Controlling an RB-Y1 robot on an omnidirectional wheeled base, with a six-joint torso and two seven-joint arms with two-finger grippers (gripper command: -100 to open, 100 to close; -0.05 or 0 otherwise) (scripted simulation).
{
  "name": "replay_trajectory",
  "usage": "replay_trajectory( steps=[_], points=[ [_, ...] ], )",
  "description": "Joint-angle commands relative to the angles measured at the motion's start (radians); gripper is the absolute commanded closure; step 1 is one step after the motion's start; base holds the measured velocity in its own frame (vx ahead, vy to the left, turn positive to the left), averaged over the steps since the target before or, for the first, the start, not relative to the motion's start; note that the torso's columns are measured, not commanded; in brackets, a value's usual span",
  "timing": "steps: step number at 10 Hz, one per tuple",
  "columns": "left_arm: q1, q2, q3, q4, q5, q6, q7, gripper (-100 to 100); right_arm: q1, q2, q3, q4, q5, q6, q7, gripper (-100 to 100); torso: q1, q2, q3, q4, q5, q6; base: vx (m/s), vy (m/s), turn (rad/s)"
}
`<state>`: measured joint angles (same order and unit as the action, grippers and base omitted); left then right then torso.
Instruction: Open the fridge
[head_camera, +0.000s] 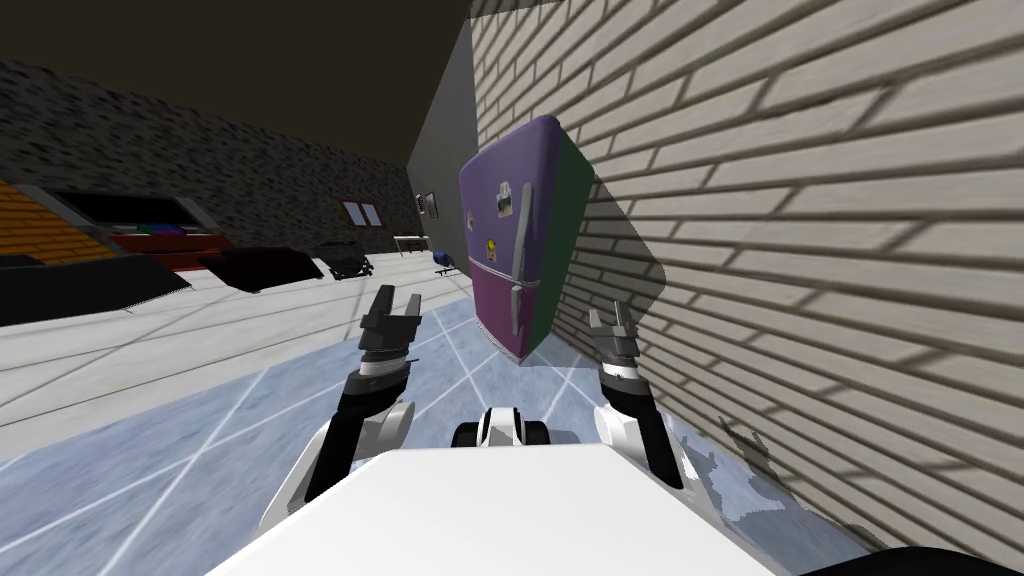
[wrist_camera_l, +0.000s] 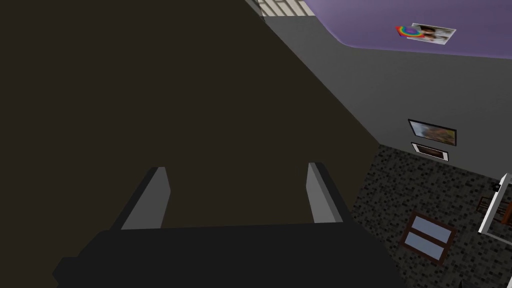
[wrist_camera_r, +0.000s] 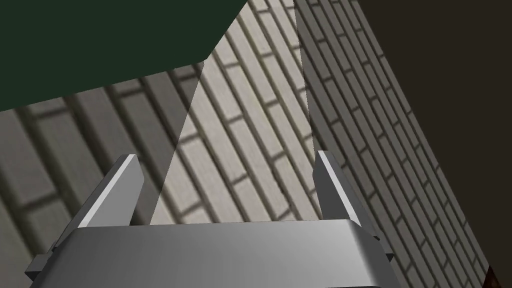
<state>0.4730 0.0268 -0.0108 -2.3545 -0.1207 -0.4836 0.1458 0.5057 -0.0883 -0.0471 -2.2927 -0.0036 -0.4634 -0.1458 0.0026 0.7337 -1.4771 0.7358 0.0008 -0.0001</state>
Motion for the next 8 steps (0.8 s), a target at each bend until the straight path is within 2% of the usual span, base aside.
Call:
replay_trajectory(
  steps=[1,5,8],
  points=[
    [0.000,0.000,0.000,0.000,0.000,0.000,0.000,0,0.007,-0.046,-0.026,0.010,0.049,0.003,0.032,-100,-0.001,0.002,0.000,0.001,0.000,0.000,0.122,0.102,-0.059],
    [0.000,0.000,0.000,0.000,0.000,0.000,0.000,0,0.020,-0.098,-0.080,0.027,0.157,0.008,0.101,-100,-0.003,0.004,0.001,0.002,-0.001,0.000,0.136,0.102,-0.095],
    [0.000,0.000,0.000,0.000,0.000,0.000,0.000,0,0.034,-0.130,-0.129,0.038,0.249,0.012,0.163,-100,0.001,0.003,0.000,0.002,0.000,0.000,0.185,0.181,-0.119]
  ],
)
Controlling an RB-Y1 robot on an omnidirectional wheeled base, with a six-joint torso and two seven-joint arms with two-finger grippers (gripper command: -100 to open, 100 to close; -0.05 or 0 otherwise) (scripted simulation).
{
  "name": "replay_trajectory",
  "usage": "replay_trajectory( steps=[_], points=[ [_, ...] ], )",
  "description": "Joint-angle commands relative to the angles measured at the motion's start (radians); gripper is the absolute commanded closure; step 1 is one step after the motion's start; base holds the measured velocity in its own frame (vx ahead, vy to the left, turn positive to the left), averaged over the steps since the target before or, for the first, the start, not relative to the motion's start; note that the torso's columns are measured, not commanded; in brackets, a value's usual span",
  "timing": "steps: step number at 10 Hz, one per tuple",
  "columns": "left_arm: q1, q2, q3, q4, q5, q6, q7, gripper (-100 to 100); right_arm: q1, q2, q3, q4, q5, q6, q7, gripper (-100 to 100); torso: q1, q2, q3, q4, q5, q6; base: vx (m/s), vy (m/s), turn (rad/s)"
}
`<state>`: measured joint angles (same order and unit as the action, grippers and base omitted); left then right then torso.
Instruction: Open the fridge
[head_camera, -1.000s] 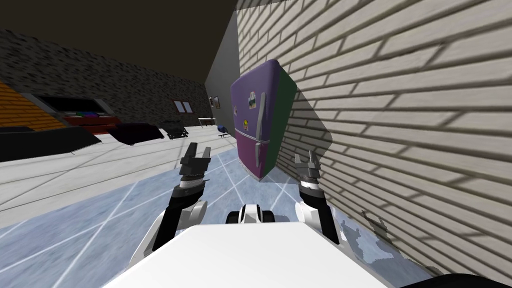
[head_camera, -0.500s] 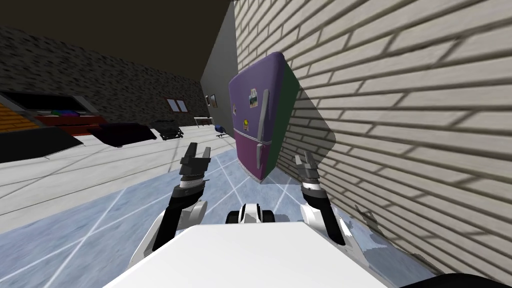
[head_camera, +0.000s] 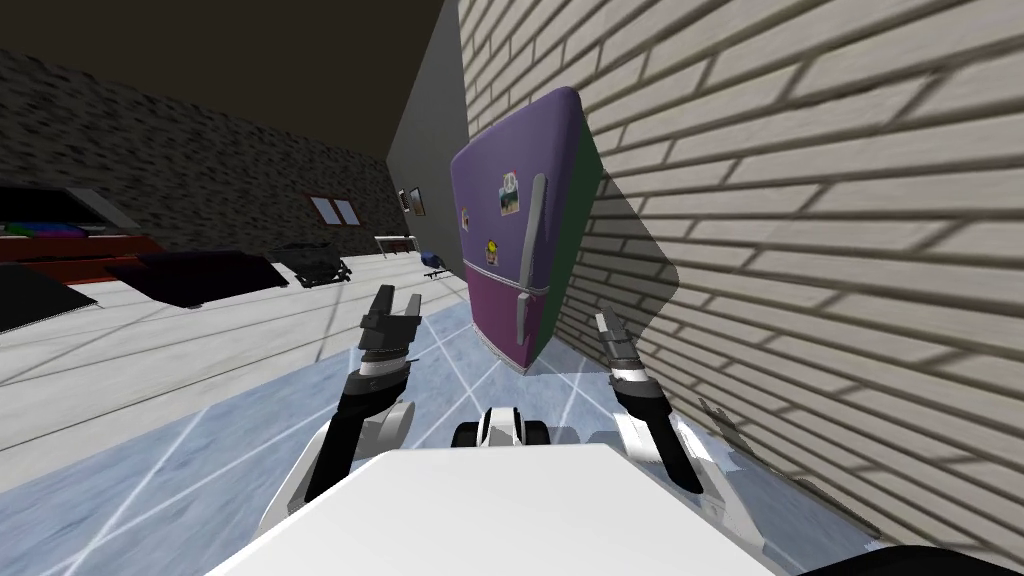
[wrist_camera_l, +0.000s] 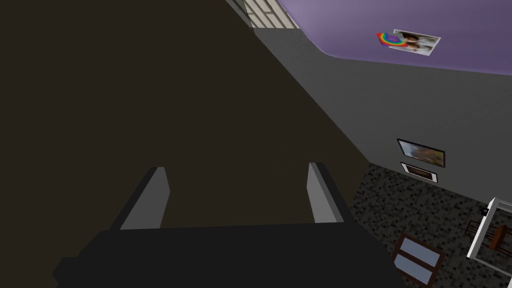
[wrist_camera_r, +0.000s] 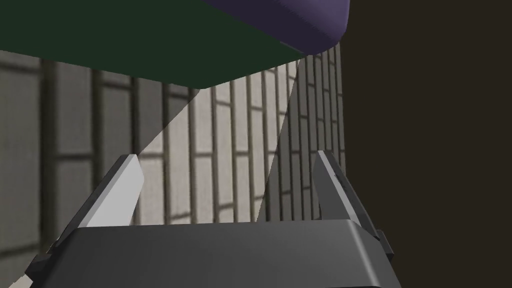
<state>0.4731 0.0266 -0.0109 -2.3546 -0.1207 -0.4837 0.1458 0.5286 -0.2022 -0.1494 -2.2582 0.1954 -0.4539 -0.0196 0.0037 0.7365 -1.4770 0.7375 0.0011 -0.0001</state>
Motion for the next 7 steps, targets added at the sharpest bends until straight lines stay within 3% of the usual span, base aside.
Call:
replay_trajectory(
  steps=[1,2,7],
  points=[
    [0.000,0.000,0.000,0.000,0.000,0.000,0.000,0,0.016,-0.026,-0.045,0.007,0.079,0.004,0.059,-100,-0.002,0.001,0.001,0.000,0.000,0.000,0.165,0.174,-0.108],
    [0.000,0.000,0.000,0.000,0.000,0.000,0.000,0,0.016,-0.026,-0.045,0.007,0.092,0.004,0.059,-100,-0.005,0.003,0.002,0.001,-0.001,0.000,0.116,0.108,-0.040],
    [0.000,0.000,0.000,0.000,0.000,0.000,0.000,0,0.036,-0.065,-0.119,0.027,0.240,0.010,0.153,-100,-0.002,0.002,0.001,0.000,0.000,0.000,0.142,0.129,-0.096]
  ],
)
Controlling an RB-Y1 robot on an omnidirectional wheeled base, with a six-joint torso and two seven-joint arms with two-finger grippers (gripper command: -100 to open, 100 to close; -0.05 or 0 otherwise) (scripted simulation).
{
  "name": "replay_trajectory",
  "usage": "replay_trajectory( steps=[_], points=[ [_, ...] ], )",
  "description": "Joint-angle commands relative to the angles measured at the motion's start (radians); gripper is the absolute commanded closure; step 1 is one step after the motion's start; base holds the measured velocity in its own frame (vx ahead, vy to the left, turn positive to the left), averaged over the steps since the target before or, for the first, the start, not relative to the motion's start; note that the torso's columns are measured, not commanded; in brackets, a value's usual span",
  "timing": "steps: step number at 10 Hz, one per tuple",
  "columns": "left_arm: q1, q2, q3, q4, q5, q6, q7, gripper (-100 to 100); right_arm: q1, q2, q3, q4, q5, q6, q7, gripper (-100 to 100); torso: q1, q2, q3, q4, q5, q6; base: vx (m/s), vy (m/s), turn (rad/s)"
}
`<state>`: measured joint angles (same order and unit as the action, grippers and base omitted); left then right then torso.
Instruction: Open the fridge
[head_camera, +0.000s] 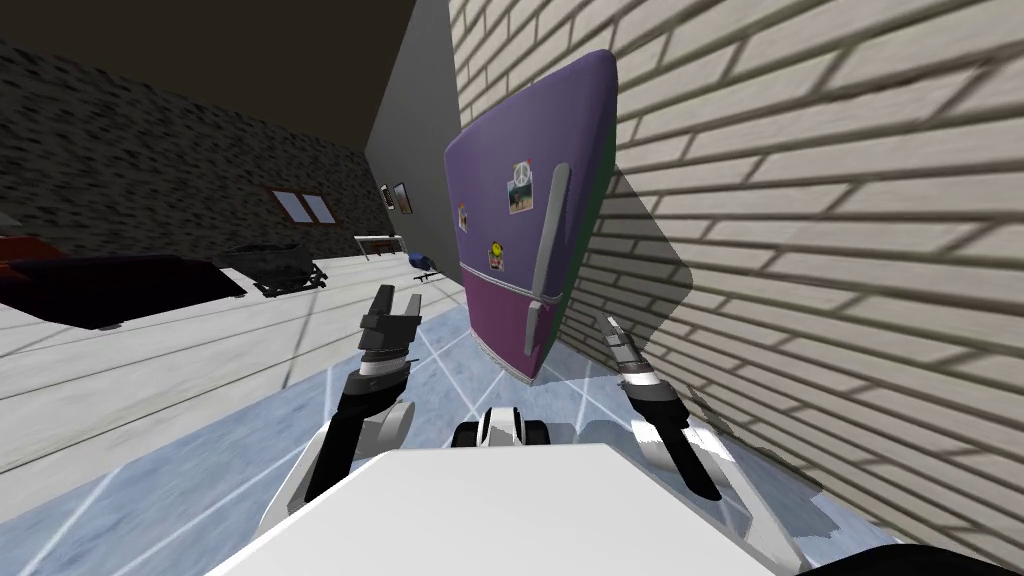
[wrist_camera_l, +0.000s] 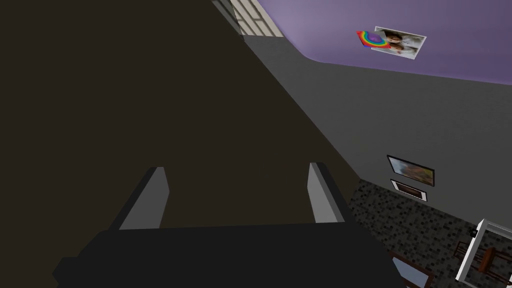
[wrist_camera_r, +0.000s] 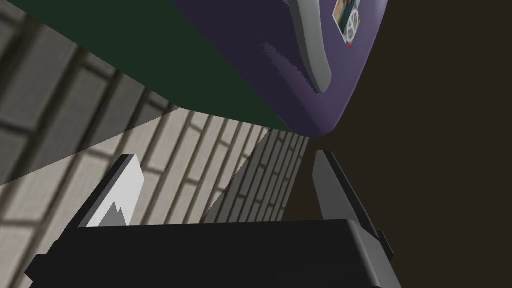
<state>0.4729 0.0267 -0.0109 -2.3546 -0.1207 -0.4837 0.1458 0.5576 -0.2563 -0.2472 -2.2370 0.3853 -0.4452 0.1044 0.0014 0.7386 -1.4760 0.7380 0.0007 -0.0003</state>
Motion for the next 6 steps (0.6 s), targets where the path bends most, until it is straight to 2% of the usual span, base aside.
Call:
replay_trajectory(
  steps=[1,2,4,5,6],
  points=[
    [0.000,0.000,0.000,0.000,0.000,0.000,0.000,0,0.012,-0.022,-0.041,0.012,0.079,0.003,0.054,-100,-0.001,0.000,0.001,0.000,-0.001,0.000,0.156,0.169,-0.137],
    [0.000,0.000,0.000,0.000,0.000,0.000,0.000,0,0.012,-0.022,-0.041,0.012,0.089,0.003,0.054,-100,0.000,-0.001,0.000,0.000,-0.001,0.000,0.116,0.122,-0.049],
    [0.000,0.000,0.000,0.000,0.000,0.000,0.000,0,0.021,-0.046,-0.080,0.028,0.156,0.007,0.103,-100,-0.003,0.001,0.001,0.001,-0.001,0.000,0.126,0.156,-0.096],
    [0.000,0.000,0.000,0.000,0.000,0.000,0.000,0,0.021,-0.046,-0.080,0.028,0.166,0.007,0.103,-100,0.001,-0.002,-0.001,0.000,0.000,0.000,0.114,0.139,-0.065],
    [0.000,0.000,0.000,0.000,0.000,0.000,0.000,0,0.025,-0.060,-0.099,0.038,0.205,0.009,0.128,-100,-0.002,0.000,0.000,0.000,0.000,0.000,0.107,0.104,-0.087]
  ],
)
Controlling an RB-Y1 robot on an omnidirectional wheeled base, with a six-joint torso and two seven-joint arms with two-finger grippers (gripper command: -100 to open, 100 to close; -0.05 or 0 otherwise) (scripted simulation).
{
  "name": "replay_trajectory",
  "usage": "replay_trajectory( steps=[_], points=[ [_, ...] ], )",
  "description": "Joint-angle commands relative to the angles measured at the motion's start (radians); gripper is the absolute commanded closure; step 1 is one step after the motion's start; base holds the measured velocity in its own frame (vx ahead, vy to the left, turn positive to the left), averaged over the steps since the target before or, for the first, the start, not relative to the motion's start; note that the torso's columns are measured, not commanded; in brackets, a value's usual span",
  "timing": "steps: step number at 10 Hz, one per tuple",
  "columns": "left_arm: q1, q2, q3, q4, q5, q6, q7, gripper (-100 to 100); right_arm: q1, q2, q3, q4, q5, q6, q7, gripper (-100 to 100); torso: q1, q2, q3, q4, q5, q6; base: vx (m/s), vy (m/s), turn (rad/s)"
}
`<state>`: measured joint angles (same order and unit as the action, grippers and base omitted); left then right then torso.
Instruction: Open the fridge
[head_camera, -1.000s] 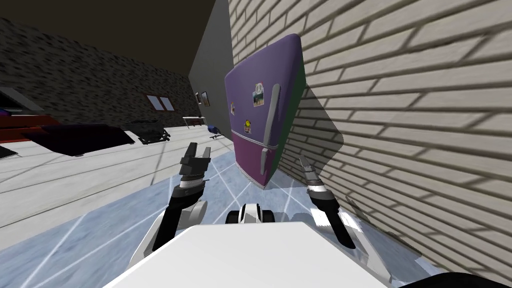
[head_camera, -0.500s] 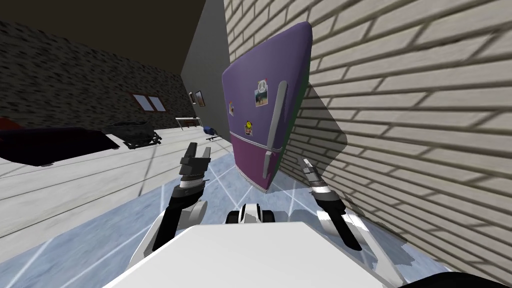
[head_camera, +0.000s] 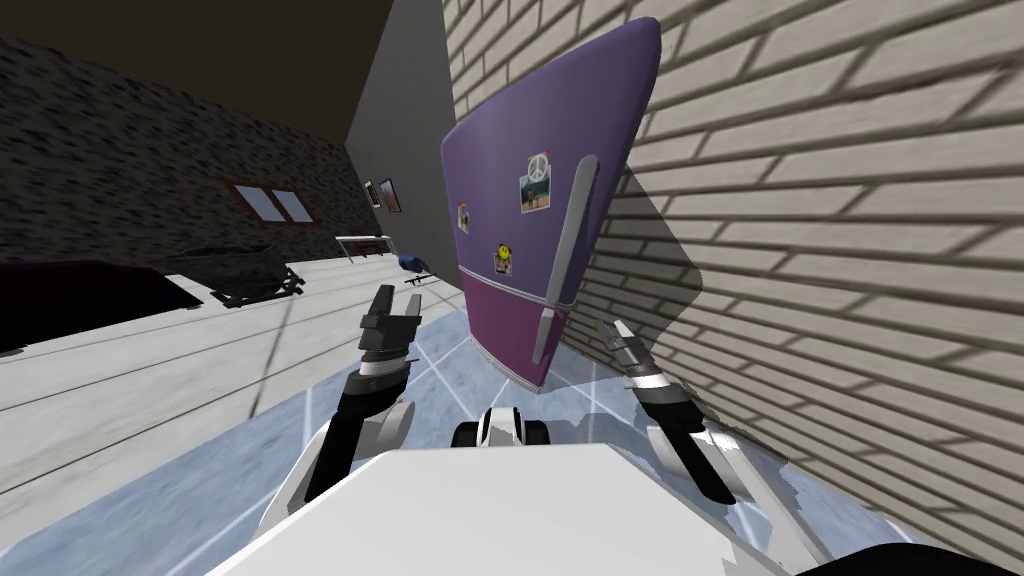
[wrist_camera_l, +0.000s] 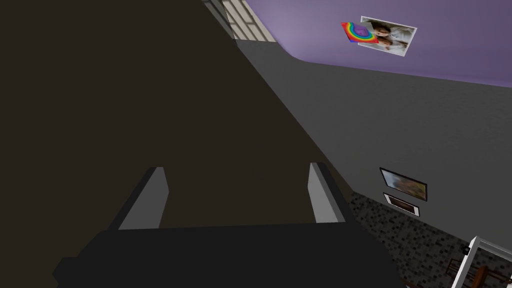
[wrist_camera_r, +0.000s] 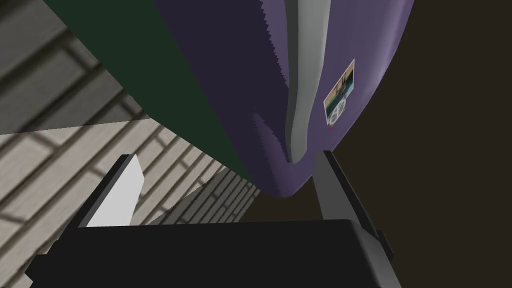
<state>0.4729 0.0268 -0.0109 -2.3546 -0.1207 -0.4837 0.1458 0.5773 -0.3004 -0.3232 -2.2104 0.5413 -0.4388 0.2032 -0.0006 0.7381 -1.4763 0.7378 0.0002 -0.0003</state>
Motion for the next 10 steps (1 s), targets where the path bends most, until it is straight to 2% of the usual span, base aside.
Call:
replay_trajectory(
  steps=[1,2,4,5,7,8,10],
  points=[
    [0.000,0.000,0.000,0.000,0.000,0.000,0.000,0,0.009,-0.030,-0.043,0.022,0.078,0.005,0.055,-100,-0.002,0.000,0.001,0.000,-0.001,0.000,0.144,0.143,-0.131],
    [0.000,0.000,0.000,0.000,0.000,0.000,0.000,0,0.009,-0.030,-0.043,0.022,0.087,0.005,0.055,-100,0.000,-0.001,0.000,0.000,0.000,0.000,0.110,0.122,-0.057],
    [0.000,0.000,0.000,0.000,0.000,0.000,0.000,0,0.016,-0.061,-0.083,0.046,0.154,0.010,0.106,-100,0.001,0.001,0.001,0.000,0.000,0.000,0.123,0.180,-0.106],
    [0.000,0.000,0.000,0.000,0.000,0.000,0.000,0,0.016,-0.061,-0.083,0.046,0.165,0.010,0.106,-100,0.005,-0.001,0.000,0.000,0.001,0.000,0.113,0.165,-0.057],
    [0.000,0.000,0.000,0.000,0.000,0.000,0.000,0,0.023,-0.094,-0.121,0.072,0.231,0.016,0.156,-100,-0.002,0.001,0.001,0.000,-0.001,0.001,0.109,0.145,-0.116],
    [0.000,0.000,0.000,0.000,0.000,0.000,0.000,0,0.023,-0.094,-0.121,0.072,0.241,0.016,0.156,-100,0.000,0.000,0.000,0.000,-0.001,0.000,0.099,0.115,-0.047],
    [0.000,0.000,0.000,0.000,0.000,0.000,0.000,0,0.029,-0.127,-0.159,0.099,0.309,0.021,0.204,-100,-0.001,0.000,0.000,0.000,-0.001,0.000,0.116,0.122,-0.099]
  ],
)
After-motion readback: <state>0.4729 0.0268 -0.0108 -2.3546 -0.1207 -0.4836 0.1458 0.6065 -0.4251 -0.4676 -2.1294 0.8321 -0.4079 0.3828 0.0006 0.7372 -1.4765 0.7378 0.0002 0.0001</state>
